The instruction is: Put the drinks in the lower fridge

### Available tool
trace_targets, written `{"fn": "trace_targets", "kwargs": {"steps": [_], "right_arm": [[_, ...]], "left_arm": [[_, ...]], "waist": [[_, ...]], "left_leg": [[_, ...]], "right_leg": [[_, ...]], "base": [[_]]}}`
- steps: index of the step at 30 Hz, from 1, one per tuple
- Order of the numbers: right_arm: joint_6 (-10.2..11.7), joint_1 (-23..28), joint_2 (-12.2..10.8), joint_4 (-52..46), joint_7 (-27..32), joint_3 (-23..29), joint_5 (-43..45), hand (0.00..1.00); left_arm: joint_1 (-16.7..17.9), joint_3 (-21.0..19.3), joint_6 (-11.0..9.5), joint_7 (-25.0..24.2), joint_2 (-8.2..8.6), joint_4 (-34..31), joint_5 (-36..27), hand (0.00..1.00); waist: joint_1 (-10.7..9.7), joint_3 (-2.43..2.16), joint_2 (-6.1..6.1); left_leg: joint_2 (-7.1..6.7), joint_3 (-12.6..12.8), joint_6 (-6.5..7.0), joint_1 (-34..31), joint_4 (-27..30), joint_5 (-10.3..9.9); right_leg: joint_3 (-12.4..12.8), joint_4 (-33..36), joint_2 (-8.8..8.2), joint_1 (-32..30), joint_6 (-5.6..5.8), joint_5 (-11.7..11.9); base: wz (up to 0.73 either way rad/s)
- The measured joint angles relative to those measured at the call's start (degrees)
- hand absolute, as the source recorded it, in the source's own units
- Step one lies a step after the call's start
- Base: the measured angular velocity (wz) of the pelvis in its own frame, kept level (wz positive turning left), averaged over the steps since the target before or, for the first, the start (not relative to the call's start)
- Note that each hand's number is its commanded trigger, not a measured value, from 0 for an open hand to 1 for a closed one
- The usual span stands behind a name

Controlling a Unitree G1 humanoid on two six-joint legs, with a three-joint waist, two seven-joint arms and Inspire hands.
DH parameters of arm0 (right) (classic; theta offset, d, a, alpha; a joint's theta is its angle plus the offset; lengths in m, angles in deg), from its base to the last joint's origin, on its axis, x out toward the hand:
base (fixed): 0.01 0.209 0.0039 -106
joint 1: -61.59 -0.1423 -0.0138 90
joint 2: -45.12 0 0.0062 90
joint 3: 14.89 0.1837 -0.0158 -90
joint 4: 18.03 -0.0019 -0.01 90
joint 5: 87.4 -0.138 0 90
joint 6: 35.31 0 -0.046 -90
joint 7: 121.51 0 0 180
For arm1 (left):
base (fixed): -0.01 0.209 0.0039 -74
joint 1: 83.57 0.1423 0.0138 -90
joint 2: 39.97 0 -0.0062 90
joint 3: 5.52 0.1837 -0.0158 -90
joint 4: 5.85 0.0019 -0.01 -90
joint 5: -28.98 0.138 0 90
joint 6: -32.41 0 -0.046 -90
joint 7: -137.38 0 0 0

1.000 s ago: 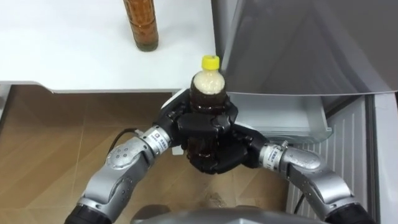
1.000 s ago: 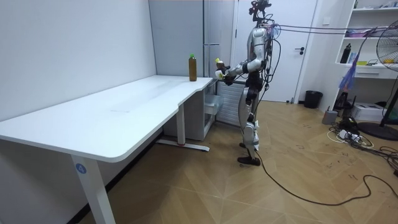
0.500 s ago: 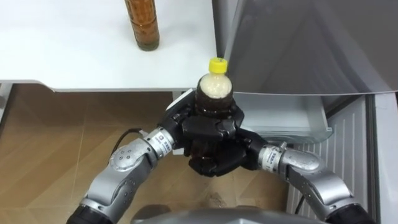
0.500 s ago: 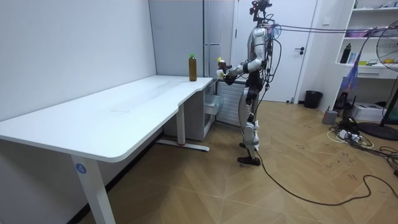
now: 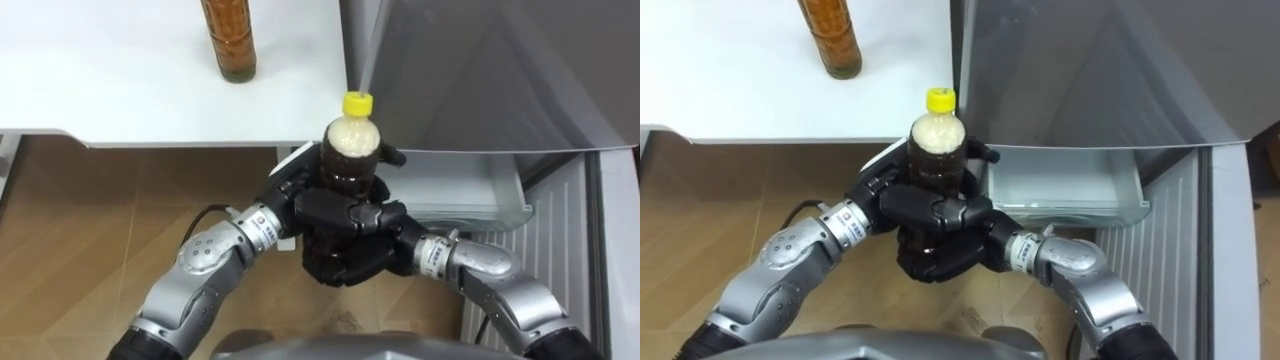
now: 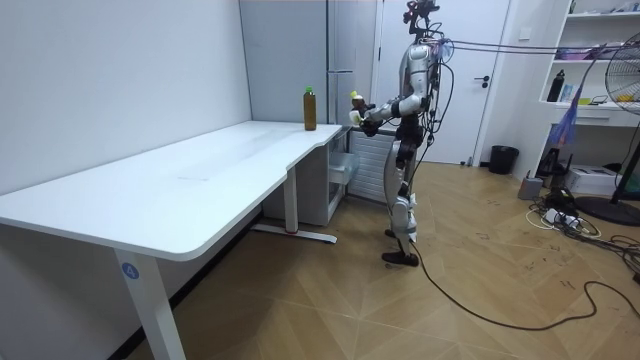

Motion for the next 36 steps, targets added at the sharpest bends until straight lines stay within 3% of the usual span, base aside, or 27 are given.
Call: {"fn": "trace_targets", "kwargs": {"steps": [17, 25, 30, 33, 36], "right_arm": [[0.0, -0.1, 0.3, -2.0, -2.0, 0.9, -0.1, 1.00], [0.2, -0.1, 0.1, -2.0, -2.7, 1.4, -0.2, 1.00], [0.2, 0.0, 0.8, -2.0, -2.8, 1.6, -0.2, 1.00], [0.2, 0.1, 1.0, -2.0, -2.9, 1.6, -0.1, 1.00], [0.2, 0.5, 1.0, -2.0, -2.9, 2.1, -0.1, 1.00]], "left_arm": [[-0.3, -0.7, -0.2, 1.3, 0.07, -2.9, 0.0, 0.00], [-0.3, -1.3, -0.2, 1.4, 0.08, -3.9, 0.4, 0.00], [-0.3, -2.6, -0.3, 2.1, 1.23, -5.3, 1.5, 0.00], [-0.9, -3.4, -1.7, 2.8, 1.30, -6.2, 2.2, 0.00], [-1.1, -3.5, -1.7, 4.0, 1.30, -7.1, 2.2, 0.00]], "waist": [[-0.1, 0.18, 0.35], [0.0, 0.24, 1.65], [0.0, 0.32, 1.93], [0.0, 0.35, 1.98], [0.0, 0.38, 2.05]], "left_leg": [[0.02, 0.0, 0.00, 0.1, -0.2, 0.0], [0.07, 0.0, 0.00, 0.6, -0.3, 0.0], [0.09, 0.0, 0.00, 1.0, -0.3, 0.0], [0.09, 0.0, 0.00, 1.1, -0.3, 0.0], [0.10, 0.0, -0.01, 1.7, -0.4, 0.0]], "right_leg": [[0.1, 0.0, 0.06, 0.2, -0.01, 0.0], [0.1, 0.1, 0.08, 0.5, -0.02, 0.0], [0.1, 0.1, 0.11, 1.0, -0.03, 0.0], [0.1, 0.1, 0.11, 1.3, -0.07, 0.1], [0.1, 0.1, 0.12, 1.9, -0.06, 0.1]], "base": [[0.00], [0.00], [0.00], [0.00], [0.00]]}}
